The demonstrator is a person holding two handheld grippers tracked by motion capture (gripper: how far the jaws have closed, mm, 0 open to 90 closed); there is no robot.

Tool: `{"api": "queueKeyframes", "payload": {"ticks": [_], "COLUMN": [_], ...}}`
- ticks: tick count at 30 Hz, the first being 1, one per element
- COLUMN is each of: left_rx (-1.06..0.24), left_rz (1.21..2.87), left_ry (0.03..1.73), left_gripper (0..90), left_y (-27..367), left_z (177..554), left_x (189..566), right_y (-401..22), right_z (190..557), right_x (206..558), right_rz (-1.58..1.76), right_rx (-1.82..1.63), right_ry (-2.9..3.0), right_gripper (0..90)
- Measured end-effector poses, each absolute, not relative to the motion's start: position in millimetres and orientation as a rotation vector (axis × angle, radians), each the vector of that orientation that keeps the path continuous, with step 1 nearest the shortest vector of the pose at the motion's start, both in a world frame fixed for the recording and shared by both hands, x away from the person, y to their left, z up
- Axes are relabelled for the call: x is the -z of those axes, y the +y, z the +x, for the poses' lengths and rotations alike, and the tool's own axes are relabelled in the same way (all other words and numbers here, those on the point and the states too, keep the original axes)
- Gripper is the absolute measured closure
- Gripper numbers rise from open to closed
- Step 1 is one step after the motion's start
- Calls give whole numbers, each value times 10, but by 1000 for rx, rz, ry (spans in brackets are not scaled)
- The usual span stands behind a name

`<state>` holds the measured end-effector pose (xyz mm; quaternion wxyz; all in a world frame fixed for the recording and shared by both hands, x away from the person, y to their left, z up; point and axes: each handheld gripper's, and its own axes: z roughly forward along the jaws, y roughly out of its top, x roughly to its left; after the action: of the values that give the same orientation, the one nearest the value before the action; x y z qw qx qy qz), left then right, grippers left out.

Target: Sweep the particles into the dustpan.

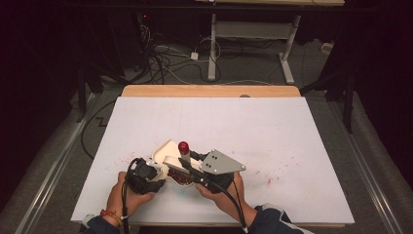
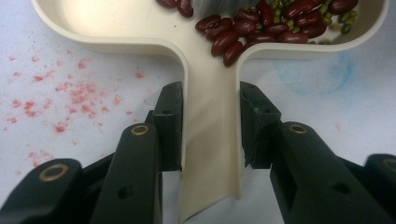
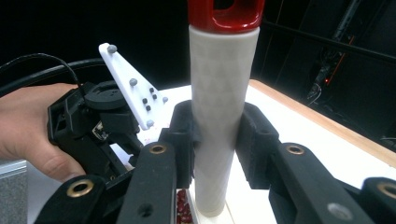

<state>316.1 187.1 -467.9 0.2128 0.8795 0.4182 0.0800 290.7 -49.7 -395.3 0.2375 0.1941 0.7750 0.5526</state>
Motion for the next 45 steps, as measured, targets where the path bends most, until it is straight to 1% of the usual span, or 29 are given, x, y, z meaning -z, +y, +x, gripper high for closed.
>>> {"api": "queueKeyframes", "payload": {"ticks": [6, 15, 28, 37, 45], "left_rx": [-230, -239, -261, -296, -320], "left_rz": [2426, 2397, 2340, 2307, 2267], "left_ry": [1164, 1209, 1280, 1310, 1356], "left_gripper": [639, 640, 640, 640, 640], "left_y": [1889, 1985, 2125, 2195, 2248], "left_z": [3167, 3215, 3268, 3291, 3325], "left_x": [4646, 4651, 4662, 4679, 4692], "right_y": [-598, -924, -1706, -2263, -2620], "right_z": [2947, 3057, 3183, 3139, 3128], "right_x": [3876, 3690, 3608, 3508, 3505], "right_rz": [556, 615, 691, 707, 706], "right_rx": [-1544, -1564, -1537, -1507, -1517], "right_ry": [2083, 2014, 2042, 2042, 2114], "right_gripper": [705, 705, 705, 705, 705]}}
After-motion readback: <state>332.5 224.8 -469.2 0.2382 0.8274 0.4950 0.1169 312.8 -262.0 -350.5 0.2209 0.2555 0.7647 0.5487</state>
